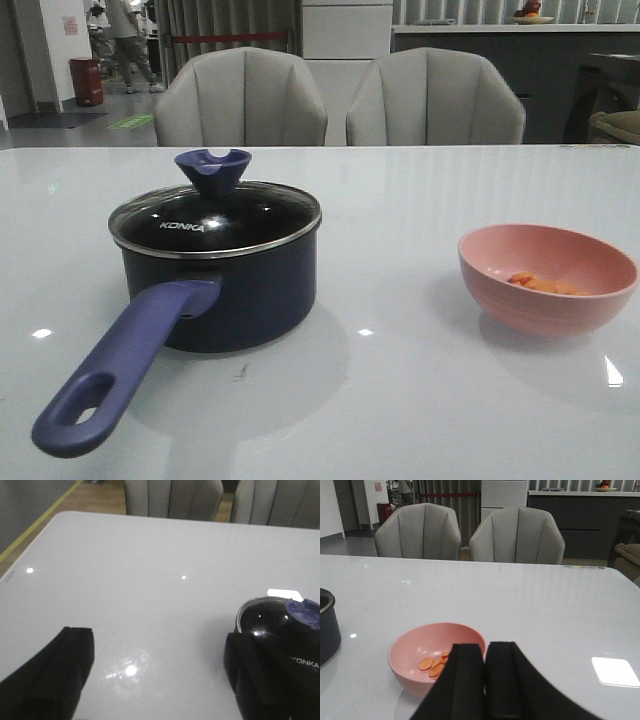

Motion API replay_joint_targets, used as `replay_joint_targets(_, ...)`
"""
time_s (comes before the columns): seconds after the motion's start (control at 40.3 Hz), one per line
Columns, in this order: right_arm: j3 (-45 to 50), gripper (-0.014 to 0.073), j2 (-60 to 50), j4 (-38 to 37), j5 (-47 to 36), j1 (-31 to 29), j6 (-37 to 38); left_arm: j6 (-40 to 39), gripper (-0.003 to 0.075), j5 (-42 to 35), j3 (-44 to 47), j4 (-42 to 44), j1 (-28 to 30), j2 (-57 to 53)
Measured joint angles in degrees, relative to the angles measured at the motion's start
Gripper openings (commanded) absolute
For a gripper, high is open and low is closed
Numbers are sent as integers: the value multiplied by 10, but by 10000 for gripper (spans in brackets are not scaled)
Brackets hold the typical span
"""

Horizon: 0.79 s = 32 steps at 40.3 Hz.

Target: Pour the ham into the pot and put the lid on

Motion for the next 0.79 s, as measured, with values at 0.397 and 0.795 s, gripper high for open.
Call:
replay_joint_targets(0.397,0,145,0,0,0,0,0,0,583,177,-217,-13,0,248)
replay_joint_targets(0.795,0,145,0,0,0,0,0,-40,583,260,-399,-13,-149,494)
